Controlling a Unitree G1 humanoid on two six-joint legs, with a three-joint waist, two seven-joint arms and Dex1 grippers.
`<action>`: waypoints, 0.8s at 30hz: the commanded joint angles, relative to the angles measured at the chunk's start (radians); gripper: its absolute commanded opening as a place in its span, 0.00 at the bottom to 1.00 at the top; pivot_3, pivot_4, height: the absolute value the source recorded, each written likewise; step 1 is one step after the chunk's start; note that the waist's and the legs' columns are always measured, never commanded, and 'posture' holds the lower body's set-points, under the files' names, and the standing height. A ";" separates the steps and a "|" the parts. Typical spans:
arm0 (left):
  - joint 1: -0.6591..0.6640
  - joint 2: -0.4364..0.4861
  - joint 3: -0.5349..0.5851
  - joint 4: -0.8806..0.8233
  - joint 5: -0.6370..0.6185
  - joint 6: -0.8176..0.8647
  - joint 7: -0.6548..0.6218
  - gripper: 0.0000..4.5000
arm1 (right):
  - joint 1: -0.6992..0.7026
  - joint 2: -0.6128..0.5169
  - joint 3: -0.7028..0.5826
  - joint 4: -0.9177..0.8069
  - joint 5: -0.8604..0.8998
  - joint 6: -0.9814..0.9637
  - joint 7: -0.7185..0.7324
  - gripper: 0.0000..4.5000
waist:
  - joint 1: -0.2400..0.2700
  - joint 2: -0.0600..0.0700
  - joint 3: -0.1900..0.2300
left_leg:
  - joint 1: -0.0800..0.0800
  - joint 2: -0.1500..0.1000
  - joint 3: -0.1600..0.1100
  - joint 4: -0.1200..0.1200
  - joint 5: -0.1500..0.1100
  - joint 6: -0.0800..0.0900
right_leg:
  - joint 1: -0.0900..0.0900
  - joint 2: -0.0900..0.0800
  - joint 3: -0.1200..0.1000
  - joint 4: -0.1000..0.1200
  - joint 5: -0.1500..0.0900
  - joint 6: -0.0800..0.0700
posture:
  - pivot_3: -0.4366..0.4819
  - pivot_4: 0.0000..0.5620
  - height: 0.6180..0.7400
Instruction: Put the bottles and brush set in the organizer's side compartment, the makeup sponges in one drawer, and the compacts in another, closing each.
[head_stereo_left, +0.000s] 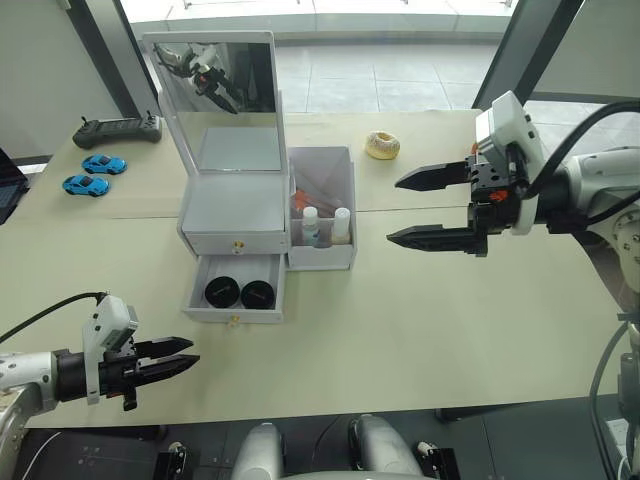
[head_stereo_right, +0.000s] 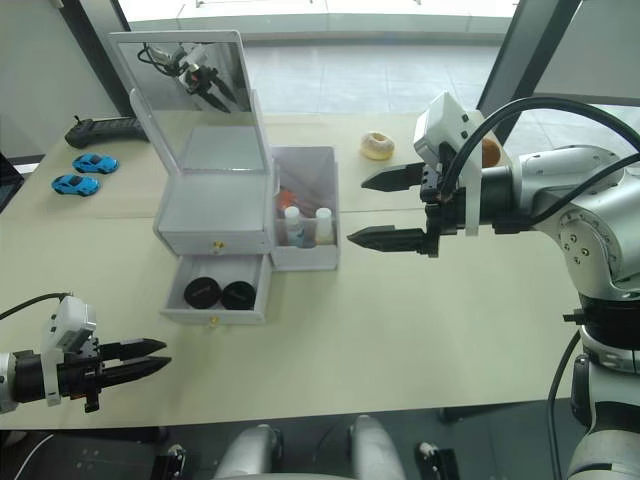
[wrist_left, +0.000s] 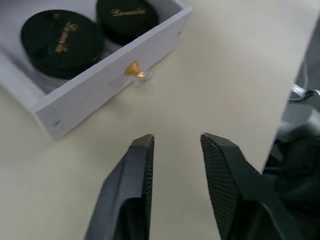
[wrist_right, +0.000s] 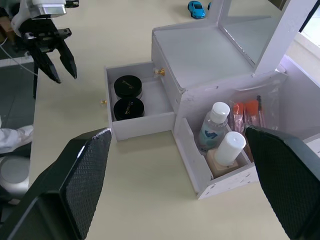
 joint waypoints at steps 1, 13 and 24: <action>0.022 -0.140 -0.021 -0.030 0.033 -0.137 0.120 0.09 | -0.020 0.002 -0.013 -0.003 -0.012 -0.030 0.009 1.00 | 0.000 0.001 0.000 | 0.000 0.000 0.000 0.000 0.000 0.000 | 0.001 -0.001 0.000 0.000 0.002 -0.003 | 0.48 0.27 1.00; -0.011 -0.364 -0.148 0.095 0.179 -0.409 0.351 0.01 | -0.007 0.012 -0.021 -0.018 -0.032 -0.027 0.001 1.00 | 0.001 0.000 0.000 | 0.000 -0.001 0.000 0.000 0.000 0.000 | 0.004 0.000 0.000 -0.001 0.001 -0.002 | 0.48 0.27 1.00; -0.209 -0.333 -0.213 0.159 0.182 -0.431 0.399 0.01 | -0.034 0.003 -0.023 -0.020 -0.030 -0.013 -0.009 1.00 | -0.002 0.000 0.000 | -0.001 -0.001 -0.001 0.000 0.000 0.000 | 0.004 0.000 0.000 0.000 0.001 -0.002 | 0.48 0.27 1.00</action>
